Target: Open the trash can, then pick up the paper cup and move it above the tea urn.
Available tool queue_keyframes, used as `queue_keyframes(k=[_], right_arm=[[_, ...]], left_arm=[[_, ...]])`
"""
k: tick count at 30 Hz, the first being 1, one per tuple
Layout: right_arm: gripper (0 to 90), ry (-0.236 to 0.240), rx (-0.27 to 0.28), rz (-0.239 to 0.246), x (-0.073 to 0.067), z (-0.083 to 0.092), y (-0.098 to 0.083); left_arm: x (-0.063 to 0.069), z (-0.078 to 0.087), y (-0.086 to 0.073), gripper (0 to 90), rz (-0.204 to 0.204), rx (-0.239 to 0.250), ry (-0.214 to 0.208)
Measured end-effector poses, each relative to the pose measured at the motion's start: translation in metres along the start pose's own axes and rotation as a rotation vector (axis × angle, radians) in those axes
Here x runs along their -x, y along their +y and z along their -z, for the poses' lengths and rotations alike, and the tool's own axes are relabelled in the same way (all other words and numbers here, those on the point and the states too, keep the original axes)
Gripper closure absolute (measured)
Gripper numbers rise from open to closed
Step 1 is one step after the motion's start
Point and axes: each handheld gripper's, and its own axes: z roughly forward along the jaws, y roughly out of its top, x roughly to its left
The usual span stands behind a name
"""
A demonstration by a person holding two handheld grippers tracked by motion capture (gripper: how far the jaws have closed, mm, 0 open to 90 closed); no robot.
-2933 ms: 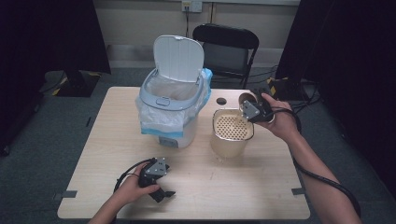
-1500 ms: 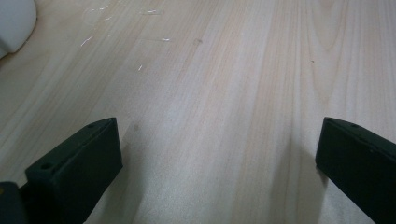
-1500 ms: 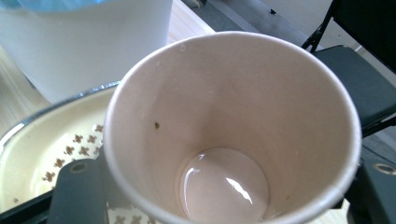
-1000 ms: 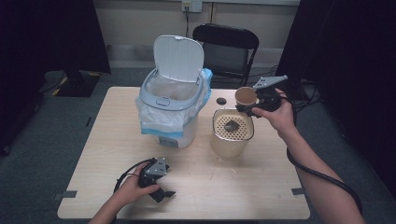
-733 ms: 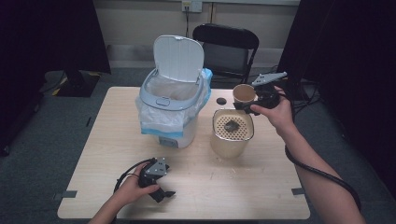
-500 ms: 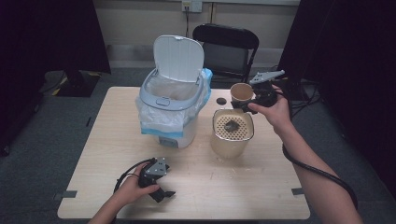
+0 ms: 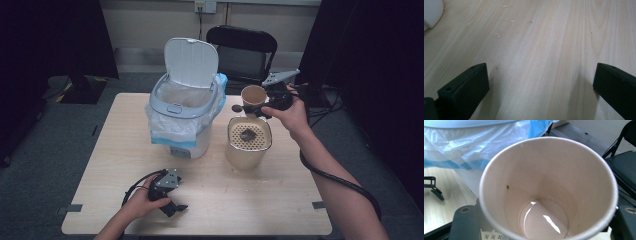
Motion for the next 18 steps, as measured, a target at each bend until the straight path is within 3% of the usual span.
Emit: queue_keyframes(k=[18], right_arm=[[26.4, 0.02, 0.001, 0.007, -0.003, 0.002, 0.016]], left_arm=[[0.0, -0.001, 0.0, 0.0, 0.004, 0.008, 0.001]])
